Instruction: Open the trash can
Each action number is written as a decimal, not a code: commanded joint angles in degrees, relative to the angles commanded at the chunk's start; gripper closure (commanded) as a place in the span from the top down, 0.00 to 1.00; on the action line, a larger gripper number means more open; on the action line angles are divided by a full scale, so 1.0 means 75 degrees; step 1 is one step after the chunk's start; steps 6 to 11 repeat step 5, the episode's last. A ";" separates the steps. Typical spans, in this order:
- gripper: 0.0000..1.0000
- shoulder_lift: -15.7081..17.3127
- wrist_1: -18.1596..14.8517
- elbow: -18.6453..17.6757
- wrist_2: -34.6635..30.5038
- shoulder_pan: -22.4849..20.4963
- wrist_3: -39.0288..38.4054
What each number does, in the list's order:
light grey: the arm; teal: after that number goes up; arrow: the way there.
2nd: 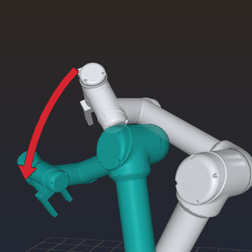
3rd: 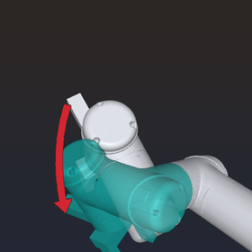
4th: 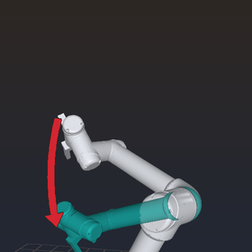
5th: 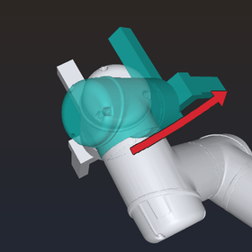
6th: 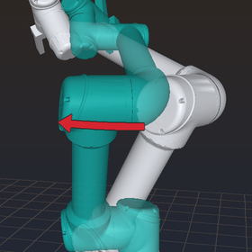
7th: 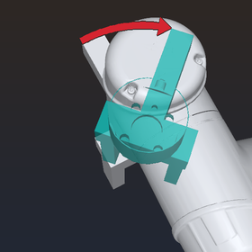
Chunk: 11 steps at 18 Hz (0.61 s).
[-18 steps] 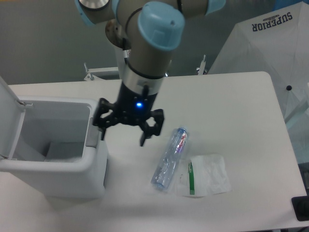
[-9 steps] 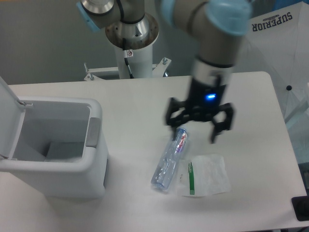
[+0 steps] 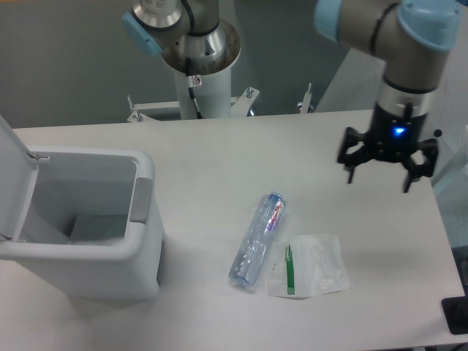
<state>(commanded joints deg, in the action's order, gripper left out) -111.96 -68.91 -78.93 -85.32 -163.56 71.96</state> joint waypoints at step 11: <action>1.00 -0.0423 -0.0258 0.0364 -0.0647 -0.0024 0.0929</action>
